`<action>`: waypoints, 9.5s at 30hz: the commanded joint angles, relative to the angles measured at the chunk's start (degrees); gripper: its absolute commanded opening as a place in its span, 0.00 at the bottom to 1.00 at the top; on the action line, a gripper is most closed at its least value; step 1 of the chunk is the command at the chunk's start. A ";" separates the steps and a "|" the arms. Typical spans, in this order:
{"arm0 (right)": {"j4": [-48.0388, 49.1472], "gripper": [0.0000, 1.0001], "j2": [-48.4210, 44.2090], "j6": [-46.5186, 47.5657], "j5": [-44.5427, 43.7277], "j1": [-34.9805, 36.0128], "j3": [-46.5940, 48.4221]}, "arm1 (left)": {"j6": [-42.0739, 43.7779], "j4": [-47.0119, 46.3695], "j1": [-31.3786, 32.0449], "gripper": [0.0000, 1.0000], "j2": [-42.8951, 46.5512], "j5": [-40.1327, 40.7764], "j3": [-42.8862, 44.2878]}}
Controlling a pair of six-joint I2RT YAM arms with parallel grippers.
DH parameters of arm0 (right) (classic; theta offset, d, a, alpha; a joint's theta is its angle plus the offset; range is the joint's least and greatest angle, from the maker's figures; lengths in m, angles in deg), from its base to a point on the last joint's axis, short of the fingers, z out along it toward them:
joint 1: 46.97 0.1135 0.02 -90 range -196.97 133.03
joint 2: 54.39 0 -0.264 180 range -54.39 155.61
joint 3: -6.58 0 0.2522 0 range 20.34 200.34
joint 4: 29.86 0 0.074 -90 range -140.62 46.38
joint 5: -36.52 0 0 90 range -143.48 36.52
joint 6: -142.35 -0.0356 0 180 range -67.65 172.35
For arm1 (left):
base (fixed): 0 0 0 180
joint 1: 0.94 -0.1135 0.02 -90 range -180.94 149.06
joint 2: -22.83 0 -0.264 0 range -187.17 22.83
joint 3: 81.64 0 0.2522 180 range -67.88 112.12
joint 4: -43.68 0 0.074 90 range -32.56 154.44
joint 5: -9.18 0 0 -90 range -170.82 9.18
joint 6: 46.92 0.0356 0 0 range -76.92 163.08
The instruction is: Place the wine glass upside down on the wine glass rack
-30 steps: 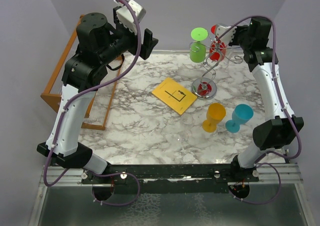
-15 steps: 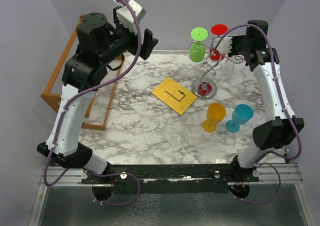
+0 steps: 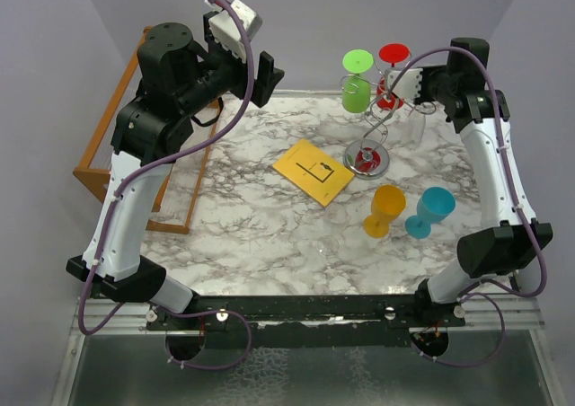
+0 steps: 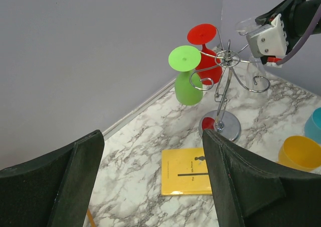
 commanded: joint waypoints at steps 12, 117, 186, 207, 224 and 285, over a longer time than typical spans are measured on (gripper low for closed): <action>5.40 0.01 -3.34 -0.61 -11.08 0.14 -4.05 | 0.04 -0.63 -0.43 0.82 1.08 -0.27 0.24; -1.41 0.29 -8.22 -25.11 16.86 2.03 2.22 | 0.81 -2.16 -0.41 0.82 2.10 -2.04 -7.86; 0.73 0.69 -29.04 -61.06 26.74 -3.99 -17.78 | 31.97 24.75 30.17 0.02 -18.05 -6.70 -17.39; -1.69 0.72 -21.80 -66.56 37.97 -4.08 -10.67 | 23.86 23.27 15.09 0.00 -2.42 -19.95 -8.88; 16.85 0.66 -16.30 -92.09 48.71 -2.74 -9.09 | -4.42 -5.57 -1.29 0.00 1.41 -17.21 -3.23; 11.13 0.01 -11.24 -73.35 31.30 2.25 -3.53 | 3.67 -4.99 -1.95 0.87 3.82 9.55 -6.79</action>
